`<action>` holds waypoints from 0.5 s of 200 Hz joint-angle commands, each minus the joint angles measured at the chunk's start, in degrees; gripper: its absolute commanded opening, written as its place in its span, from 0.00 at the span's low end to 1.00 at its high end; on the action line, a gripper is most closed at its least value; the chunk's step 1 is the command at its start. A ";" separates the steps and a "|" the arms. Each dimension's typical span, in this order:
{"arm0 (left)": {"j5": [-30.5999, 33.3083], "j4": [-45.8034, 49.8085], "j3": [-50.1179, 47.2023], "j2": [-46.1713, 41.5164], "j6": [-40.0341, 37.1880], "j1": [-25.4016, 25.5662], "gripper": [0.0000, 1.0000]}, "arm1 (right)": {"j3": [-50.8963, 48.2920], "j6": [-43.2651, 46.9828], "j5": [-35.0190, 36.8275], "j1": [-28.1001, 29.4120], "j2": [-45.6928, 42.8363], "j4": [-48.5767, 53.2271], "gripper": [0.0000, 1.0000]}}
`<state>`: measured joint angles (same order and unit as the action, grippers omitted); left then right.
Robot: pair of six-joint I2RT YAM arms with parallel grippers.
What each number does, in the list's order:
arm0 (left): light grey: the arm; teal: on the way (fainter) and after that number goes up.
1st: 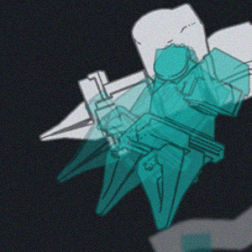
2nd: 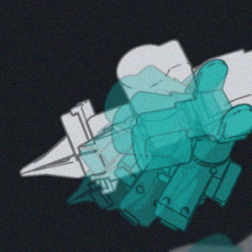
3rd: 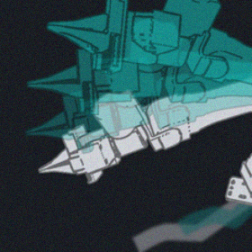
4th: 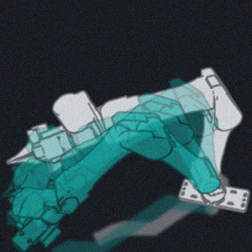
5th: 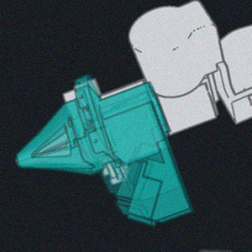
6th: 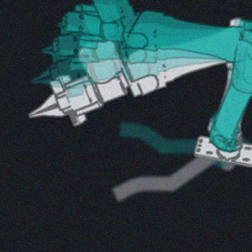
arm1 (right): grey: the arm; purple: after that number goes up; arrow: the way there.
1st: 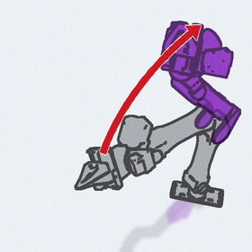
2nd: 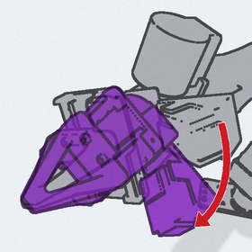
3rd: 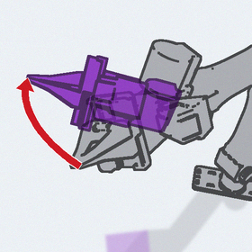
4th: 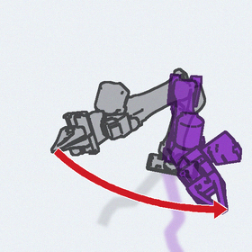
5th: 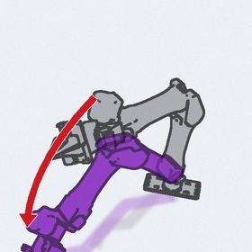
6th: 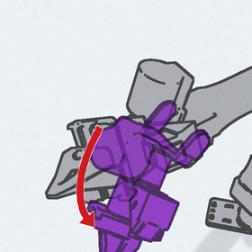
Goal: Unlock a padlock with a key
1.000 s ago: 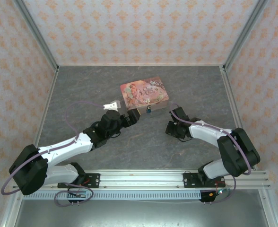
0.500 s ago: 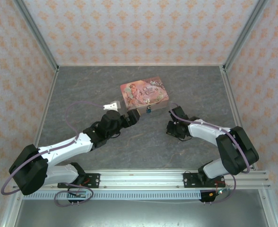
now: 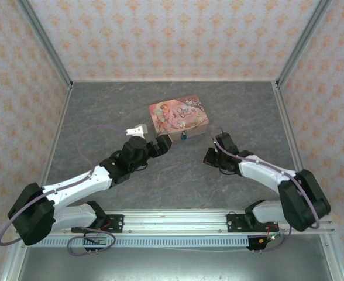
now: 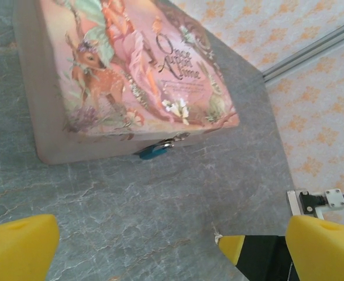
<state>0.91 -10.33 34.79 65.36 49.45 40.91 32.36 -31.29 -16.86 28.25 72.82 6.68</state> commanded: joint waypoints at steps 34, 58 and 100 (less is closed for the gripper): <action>-5.65 -5.06 3.44 -4.32 -2.06 0.49 0.98 | -6.11 -0.92 -7.30 0.23 -16.90 -22.95 0.00; -12.83 -7.19 6.91 -2.40 -2.87 0.49 0.90 | -6.05 0.03 -9.95 0.27 -22.82 -26.55 0.00; -24.24 -13.86 12.65 4.52 -0.71 0.79 0.73 | -2.92 0.26 -17.59 0.37 -25.42 -28.80 0.00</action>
<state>-14.50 -18.00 44.25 66.67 48.18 40.91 27.00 -31.66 -28.45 28.25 47.88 -17.58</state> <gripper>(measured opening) 0.765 0.047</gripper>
